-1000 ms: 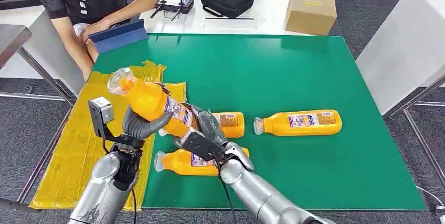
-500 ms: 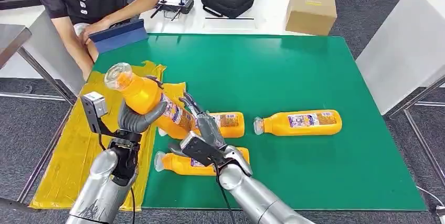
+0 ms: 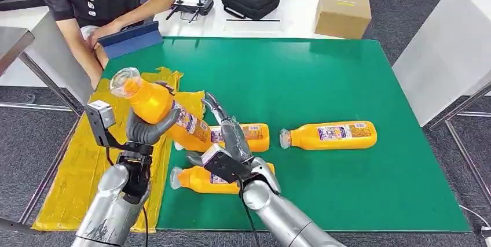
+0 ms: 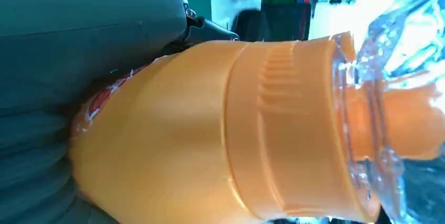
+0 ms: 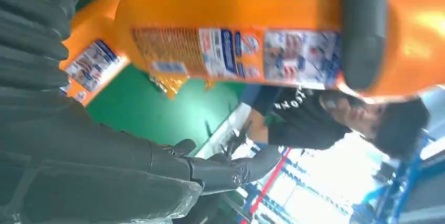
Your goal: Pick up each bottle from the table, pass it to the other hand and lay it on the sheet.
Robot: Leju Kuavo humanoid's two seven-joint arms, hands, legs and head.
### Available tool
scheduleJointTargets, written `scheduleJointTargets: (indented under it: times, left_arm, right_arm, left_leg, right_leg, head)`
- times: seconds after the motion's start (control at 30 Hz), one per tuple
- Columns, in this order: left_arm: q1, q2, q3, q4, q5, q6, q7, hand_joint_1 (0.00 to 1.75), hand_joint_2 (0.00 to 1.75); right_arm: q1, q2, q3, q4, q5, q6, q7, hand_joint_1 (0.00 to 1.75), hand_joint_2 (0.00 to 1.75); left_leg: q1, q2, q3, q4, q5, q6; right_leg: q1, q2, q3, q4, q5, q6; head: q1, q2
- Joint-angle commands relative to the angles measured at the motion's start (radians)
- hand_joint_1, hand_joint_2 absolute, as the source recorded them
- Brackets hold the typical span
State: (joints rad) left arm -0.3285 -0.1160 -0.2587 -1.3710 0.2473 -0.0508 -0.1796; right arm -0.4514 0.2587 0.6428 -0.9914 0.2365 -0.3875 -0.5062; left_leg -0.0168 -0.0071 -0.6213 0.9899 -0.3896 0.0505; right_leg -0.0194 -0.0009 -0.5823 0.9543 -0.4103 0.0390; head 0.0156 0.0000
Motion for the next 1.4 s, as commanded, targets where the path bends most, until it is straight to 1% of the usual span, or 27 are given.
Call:
scheduleJointTargets:
  times: [0.03,0.1,0.13,0.17,0.2,0.27,0.3,0.37,0.43,0.47,0.53,0.67,0.77,0.8,0.83,0.87,0.9,0.97,1.0,1.03,1.1,1.17,1.2,1.27,1.3,1.33,1.4]
  left_arm:
    - [-0.049,0.025,0.056,0.023,-0.230,0.197,-0.047,1.75,1.75]
    - [-0.054,0.031,0.078,0.022,-0.277,0.221,-0.046,1.75,1.75]
    - [-0.057,0.032,0.087,0.024,-0.326,0.259,-0.046,1.75,1.75]
    - [-0.068,0.043,0.101,0.037,-0.415,0.311,-0.038,1.75,1.75]
    - [-0.084,0.051,0.118,0.059,-0.506,0.354,-0.021,1.75,1.75]
    - [-0.109,0.056,0.159,0.101,-0.549,0.357,-0.024,1.75,1.75]
    - [-0.114,0.063,0.159,0.112,-0.581,0.371,-0.023,1.75,1.75]
    - [-0.143,0.089,0.161,0.174,-0.688,0.430,0.002,1.75,1.75]
    - [-0.199,0.123,0.160,0.308,-0.838,0.503,0.027,1.75,1.75]
    - [-0.216,0.122,0.169,0.348,-0.839,0.508,0.014,1.75,1.75]
    - [-0.222,0.121,0.173,0.361,-0.838,0.509,0.005,1.75,1.75]
    - [-0.219,0.114,0.171,0.357,-0.840,0.510,0.003,1.75,1.75]
    - [-0.219,0.114,0.171,0.357,-0.840,0.510,0.003,1.75,1.75]
    - [-0.221,0.121,0.161,0.362,-0.880,0.529,0.024,1.75,1.75]
    - [-0.237,0.131,0.146,0.396,-0.971,0.562,0.071,1.75,1.75]
    - [-0.266,0.139,0.137,0.458,-1.084,0.605,0.115,1.75,1.75]
    - [-0.282,0.143,0.133,0.494,-1.149,0.631,0.141,1.75,1.75]
    - [-0.339,0.162,0.109,0.631,-1.365,0.684,0.250,1.75,1.75]
    - [-0.353,0.163,0.109,0.668,-1.418,0.692,0.273,1.75,1.75]
    - [-0.375,0.163,0.106,0.739,-1.511,0.684,0.317,1.75,1.75]
    - [-0.399,0.164,0.084,0.834,-1.615,0.714,0.369,1.75,1.75]
    - [-0.414,0.163,0.071,0.894,-1.675,0.730,0.392,1.75,1.75]
    - [-0.405,0.153,0.107,0.889,-1.712,0.710,0.383,1.75,1.75]
    - [-0.441,0.159,0.079,0.972,-1.805,0.727,0.451,1.75,1.75]
    - [-0.445,0.164,0.072,0.979,-1.818,0.725,0.463,1.75,1.75]
    - [-0.459,0.178,0.020,0.997,-1.818,0.715,0.506,1.75,1.75]
    - [-0.474,0.181,0.028,1.017,-1.818,0.693,0.504,1.75,1.75]
  right_arm:
    - [0.026,-0.075,-0.034,-0.193,0.054,-0.119,0.022,0.00,1.75]
    - [0.045,-0.100,-0.041,-0.258,0.084,-0.129,0.050,0.00,1.75]
    - [0.055,-0.112,-0.045,-0.286,0.117,-0.153,0.056,0.00,1.75]
    - [0.070,-0.134,-0.052,-0.325,0.181,-0.188,0.077,0.00,1.75]
    - [0.090,-0.155,-0.063,-0.374,0.232,-0.199,0.102,0.00,1.75]
    - [0.126,-0.187,-0.083,-0.438,0.263,-0.193,0.116,0.00,1.75]
    - [0.129,-0.194,-0.085,-0.443,0.284,-0.200,0.116,0.00,1.75]
    - [0.148,-0.223,-0.094,-0.469,0.377,-0.249,0.129,0.00,1.75]
    - [0.203,-0.268,-0.120,-0.545,0.502,-0.277,0.176,0.00,1.75]
    - [0.228,-0.282,-0.128,-0.582,0.509,-0.275,0.182,0.00,1.75]
    - [0.236,-0.286,-0.131,-0.592,0.511,-0.273,0.183,0.00,1.75]
    - [0.231,-0.279,-0.127,-0.588,0.513,-0.270,0.184,0.00,1.75]
    - [0.231,-0.279,-0.127,-0.588,0.513,-0.270,0.184,0.00,1.75]
    - [0.232,-0.280,-0.132,-0.583,0.545,-0.284,0.190,0.00,1.75]
    - [0.248,-0.289,-0.146,-0.598,0.621,-0.309,0.214,0.00,1.75]
    - [0.269,-0.310,-0.161,-0.632,0.684,-0.308,0.248,0.00,1.75]
    - [0.278,-0.323,-0.166,-0.648,0.712,-0.299,0.269,0.00,1.75]
    - [0.311,-0.360,-0.187,-0.698,0.793,-0.279,0.314,0.00,1.75]
    - [0.318,-0.370,-0.189,-0.708,0.801,-0.279,0.320,0.00,1.75]
    - [0.337,-0.386,-0.195,-0.723,0.831,-0.277,0.331,0.00,1.75]
    - [0.360,-0.400,-0.203,-0.729,0.846,-0.287,0.339,0.00,1.75]
    - [0.364,-0.409,-0.208,-0.729,0.860,-0.287,0.347,0.00,1.75]
    - [0.369,-0.409,-0.219,-0.739,0.877,-0.270,0.355,0.00,1.75]
    - [0.351,-0.426,-0.222,-0.737,0.909,-0.260,0.382,0.00,1.75]
    - [0.350,-0.431,-0.223,-0.738,0.913,-0.253,0.387,0.00,1.75]
    - [0.351,-0.438,-0.226,-0.745,0.923,-0.250,0.397,0.00,1.75]
    - [0.361,-0.447,-0.234,-0.751,0.928,-0.250,0.405,0.00,1.75]
  left_leg:
    - [0.001,-0.002,0.005,0.001,-0.003,-0.005]
    - [0.001,-0.001,0.002,0.000,-0.001,-0.003]
    - [0.002,-0.001,0.006,0.001,-0.003,-0.005]
    - [0.001,-0.002,0.003,0.001,-0.002,-0.003]
    - [0.002,-0.003,0.005,0.001,-0.003,-0.005]
    - [0.001,-0.004,0.003,0.000,-0.001,-0.004]
    - [0.002,-0.005,0.005,0.001,-0.002,-0.005]
    - [0.002,-0.005,0.005,0.000,-0.002,-0.005]
    - [0.001,-0.003,0.003,-0.001,-0.001,-0.003]
    - [0.001,-0.004,0.006,0.000,-0.002,-0.005]
    - [0.001,-0.006,0.003,-0.001,0.000,-0.003]
    - [0.001,-0.001,0.003,0.000,-0.002,-0.003]
    - [0.000,0.000,0.001,0.000,0.000,-0.002]
    - [0.001,-0.001,0.003,0.001,-0.002,-0.004]
    - [0.001,0.000,0.004,0.001,-0.002,-0.004]
    - [0.001,0.000,0.005,0.000,-0.003,-0.005]
    - [0.001,-0.002,0.003,0.000,-0.001,-0.003]
    - [0.001,-0.003,0.002,0.000,-0.001,-0.003]
    - [0.001,-0.005,0.004,0.000,-0.001,-0.004]
    - [0.001,-0.003,0.002,0.000,0.000,-0.003]
    - [0.001,-0.003,0.003,0.000,-0.001,-0.003]
    - [0.000,-0.002,0.003,-0.001,-0.001,-0.003]
    - [0.000,-0.002,0.003,-0.001,-0.001,-0.003]
    - [0.000,0.000,0.003,0.000,-0.001,-0.003]
    - [0.000,-0.001,0.003,0.001,-0.002,-0.003]
    - [0.000,0.000,0.002,0.000,-0.001,-0.003]
    - [0.001,-0.001,0.002,0.001,-0.002,-0.003]
  right_leg:
    - [0.001,-0.002,0.006,0.000,-0.003,-0.003]
    - [0.001,-0.002,0.003,0.000,-0.001,-0.002]
    - [0.001,-0.002,0.007,0.000,-0.004,-0.003]
    - [0.001,-0.002,0.004,0.000,-0.002,-0.002]
    - [0.001,-0.003,0.006,0.000,-0.003,-0.003]
    - [0.001,-0.004,0.005,0.000,-0.002,-0.002]
    - [0.002,-0.006,0.008,-0.001,-0.004,-0.003]
    - [0.001,-0.005,0.007,-0.001,-0.003,-0.003]
    - [0.001,-0.003,0.004,-0.001,-0.001,-0.002]
    - [0.001,-0.004,0.008,-0.001,-0.003,-0.003]
    - [0.001,-0.007,0.004,-0.002,-0.002,-0.002]
    - [0.001,0.000,0.004,0.000,-0.002,-0.002]
    - [0.000,-0.001,0.001,0.000,0.000,-0.001]
    - [0.001,-0.001,0.004,0.000,-0.002,-0.002]
    - [0.001,-0.001,0.004,0.000,-0.002,-0.003]
    - [0.001,-0.001,0.006,0.000,-0.002,-0.003]
    - [0.001,-0.002,0.004,-0.001,-0.001,-0.002]
    - [0.001,-0.003,0.003,-0.001,-0.001,-0.002]
    - [0.001,-0.005,0.005,-0.001,-0.002,-0.002]
    - [0.000,-0.003,0.003,-0.001,-0.001,-0.002]
    - [0.001,-0.003,0.004,-0.001,-0.001,-0.002]
    - [0.000,-0.002,0.004,-0.002,-0.001,-0.002]
    - [0.000,-0.002,0.004,-0.001,-0.001,-0.002]
    - [0.000,0.000,0.003,-0.001,-0.001,-0.002]
    - [0.000,-0.001,0.004,0.000,-0.002,-0.002]
    - [0.000,0.000,0.002,0.000,-0.001,-0.002]
    - [0.001,-0.001,0.003,0.000,-0.002,-0.002]
  head:
    - [0.000,0.000]
    - [0.000,0.000]
    - [0.000,0.000]
    - [0.000,0.000]
    - [0.000,0.000]
    - [0.000,0.000]
    - [0.000,0.000]
    - [0.001,0.000]
    - [0.000,0.000]
    - [0.000,0.000]
    - [0.000,0.000]
    - [0.000,0.000]
    - [0.000,0.000]
    - [0.000,0.000]
    - [0.000,0.000]
    - [0.000,0.000]
    - [0.000,0.000]
    - [0.000,0.000]
    - [0.000,0.000]
    - [0.000,0.000]
    - [0.000,0.000]
    - [0.000,0.000]
    - [0.000,0.000]
    - [0.000,0.000]
    - [0.000,0.000]
    - [0.000,0.000]
    - [0.000,0.000]
